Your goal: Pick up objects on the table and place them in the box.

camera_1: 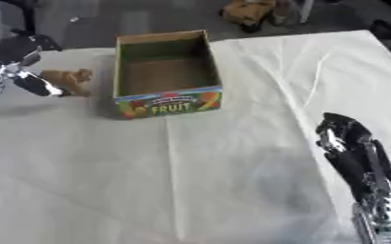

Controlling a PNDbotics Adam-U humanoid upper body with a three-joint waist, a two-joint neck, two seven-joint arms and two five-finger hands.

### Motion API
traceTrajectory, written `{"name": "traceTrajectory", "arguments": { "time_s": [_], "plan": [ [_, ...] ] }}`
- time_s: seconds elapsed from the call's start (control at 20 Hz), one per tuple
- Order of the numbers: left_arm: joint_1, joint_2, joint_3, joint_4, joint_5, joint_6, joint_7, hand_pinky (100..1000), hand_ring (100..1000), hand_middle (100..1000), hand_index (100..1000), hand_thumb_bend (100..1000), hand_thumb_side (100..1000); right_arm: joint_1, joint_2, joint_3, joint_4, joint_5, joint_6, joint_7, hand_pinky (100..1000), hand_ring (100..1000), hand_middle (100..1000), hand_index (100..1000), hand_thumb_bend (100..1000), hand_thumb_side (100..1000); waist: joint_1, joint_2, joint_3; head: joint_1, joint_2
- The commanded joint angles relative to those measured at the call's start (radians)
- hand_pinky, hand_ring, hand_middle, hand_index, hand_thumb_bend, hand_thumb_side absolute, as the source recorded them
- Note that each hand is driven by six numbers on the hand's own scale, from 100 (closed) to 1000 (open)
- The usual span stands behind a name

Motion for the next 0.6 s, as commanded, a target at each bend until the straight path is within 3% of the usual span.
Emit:
{"name": "traceTrajectory", "arguments": {
  "time_s": [0.05,0.6],
  "plan": [
    [-0.010,0.029,0.012,0.004,-0.031,0.023,0.011,757,827,798,848,677,368,-0.010,-0.010,-0.006,-0.018,0.008,-0.001,0.001,626,703,583,777,100,493,-0.001,-0.012,-0.002,-0.003,-0.008],
    [0.002,0.028,0.019,0.024,-0.062,0.042,0.038,741,812,775,833,620,358,-0.010,-0.009,-0.006,-0.018,0.007,-0.002,0.002,626,704,583,777,100,491,-0.004,-0.011,0.000,-0.008,-0.009]
  ]
}}
